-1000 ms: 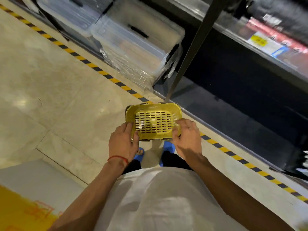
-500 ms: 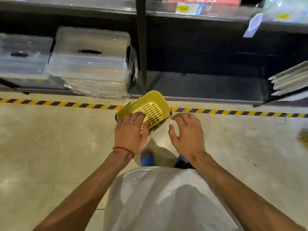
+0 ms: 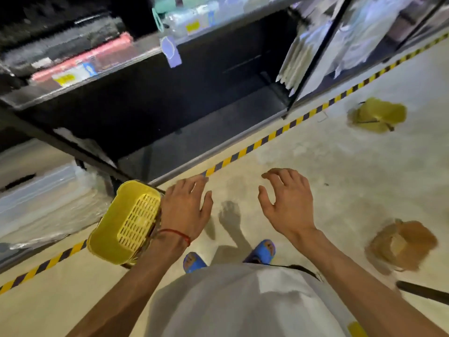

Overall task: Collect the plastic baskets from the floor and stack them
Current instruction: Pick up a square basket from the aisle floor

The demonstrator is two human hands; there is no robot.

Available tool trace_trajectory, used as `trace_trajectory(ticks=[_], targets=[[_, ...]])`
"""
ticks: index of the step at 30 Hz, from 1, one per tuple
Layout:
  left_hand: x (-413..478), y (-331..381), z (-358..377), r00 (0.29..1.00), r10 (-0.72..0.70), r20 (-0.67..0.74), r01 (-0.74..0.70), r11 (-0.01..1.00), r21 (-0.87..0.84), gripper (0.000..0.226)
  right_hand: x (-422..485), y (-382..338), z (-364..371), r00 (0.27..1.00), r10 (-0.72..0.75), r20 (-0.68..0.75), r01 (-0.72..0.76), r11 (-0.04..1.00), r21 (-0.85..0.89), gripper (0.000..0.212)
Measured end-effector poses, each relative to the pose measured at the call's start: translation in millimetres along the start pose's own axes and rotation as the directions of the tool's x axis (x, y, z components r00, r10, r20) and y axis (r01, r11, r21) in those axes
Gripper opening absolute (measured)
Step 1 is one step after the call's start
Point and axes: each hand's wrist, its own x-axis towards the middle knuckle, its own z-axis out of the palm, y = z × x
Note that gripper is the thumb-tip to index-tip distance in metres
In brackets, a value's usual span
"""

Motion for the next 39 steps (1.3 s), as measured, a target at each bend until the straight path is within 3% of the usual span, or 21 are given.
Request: trace_trajectory(ticks=[11,17,22,30,35,39], targets=[[118.8,235.6,65.2,0.934,0.357,0.016,-0.357,0.934,0.015,0.036,-23.9,210.2,-63.0,0.952,0.301,-0.065,-0.304,0.951,-0.051,0.025],[189.1,317.3,94.8,0.843,0.527,0.104,-0.522,0.850,-0.076,0.036,-12.0,291.0,-80.4,0.877,0.466,-0.117,-0.476,0.877,-0.072,0.026],[271.1,394.0,123.6,0.743,0.656,0.134,-0.640,0.755,-0.145,0.033,11.1,358.6,-93.2,0.765,0.610,-0.205,-0.634,0.770,-0.072,0.025],[385.7,544.5,151.2,0.428,0.884,0.189,-0.869,0.460,-0.182,0.035,27.7,444.7,-141.1,0.512,0.802,-0.309,-0.859,0.489,-0.154,0.027],[408.9,630.0,174.0,0.184,0.972,0.149,-0.952,0.214,-0.220,0.036,14.3,470.9,-158.8,0.278,0.873,-0.401,-0.960,0.248,-0.126,0.028],[403.6,691.8,198.7,0.046,0.989,0.141,-0.966,0.080,-0.245,0.033,-10.4,497.1,-158.7,0.134,0.899,-0.416,-0.991,0.121,-0.057,0.027]])
